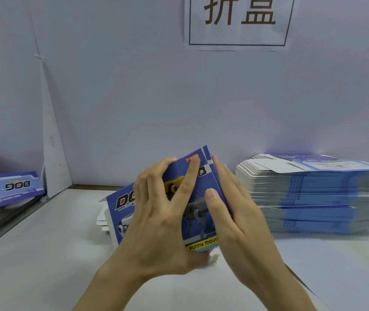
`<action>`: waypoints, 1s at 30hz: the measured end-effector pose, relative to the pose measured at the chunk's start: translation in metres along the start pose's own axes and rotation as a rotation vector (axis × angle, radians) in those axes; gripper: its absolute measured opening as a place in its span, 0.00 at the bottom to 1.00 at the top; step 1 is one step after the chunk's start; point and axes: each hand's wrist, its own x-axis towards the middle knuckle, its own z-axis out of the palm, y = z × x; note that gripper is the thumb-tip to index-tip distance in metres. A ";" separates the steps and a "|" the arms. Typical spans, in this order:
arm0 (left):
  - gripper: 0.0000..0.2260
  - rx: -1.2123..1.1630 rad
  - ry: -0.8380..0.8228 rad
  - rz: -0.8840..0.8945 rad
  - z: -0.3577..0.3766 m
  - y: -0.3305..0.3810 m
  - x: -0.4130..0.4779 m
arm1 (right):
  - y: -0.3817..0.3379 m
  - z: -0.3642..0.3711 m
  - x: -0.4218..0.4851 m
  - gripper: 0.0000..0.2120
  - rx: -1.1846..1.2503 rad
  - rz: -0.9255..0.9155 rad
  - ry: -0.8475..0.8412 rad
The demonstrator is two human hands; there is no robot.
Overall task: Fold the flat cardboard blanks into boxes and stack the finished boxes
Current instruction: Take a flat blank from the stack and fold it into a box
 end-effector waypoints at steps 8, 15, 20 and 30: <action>0.49 0.066 0.006 0.100 -0.010 -0.007 0.005 | 0.001 -0.009 0.003 0.31 0.170 -0.061 -0.124; 0.51 -0.005 0.006 0.040 -0.002 0.001 -0.002 | 0.004 -0.003 -0.002 0.28 0.060 -0.091 -0.060; 0.50 0.038 0.019 0.077 -0.007 0.000 0.007 | 0.004 -0.010 0.003 0.27 0.297 -0.058 -0.113; 0.48 -0.060 0.198 -0.100 -0.008 -0.011 0.009 | 0.010 -0.012 0.003 0.23 0.120 -0.203 -0.078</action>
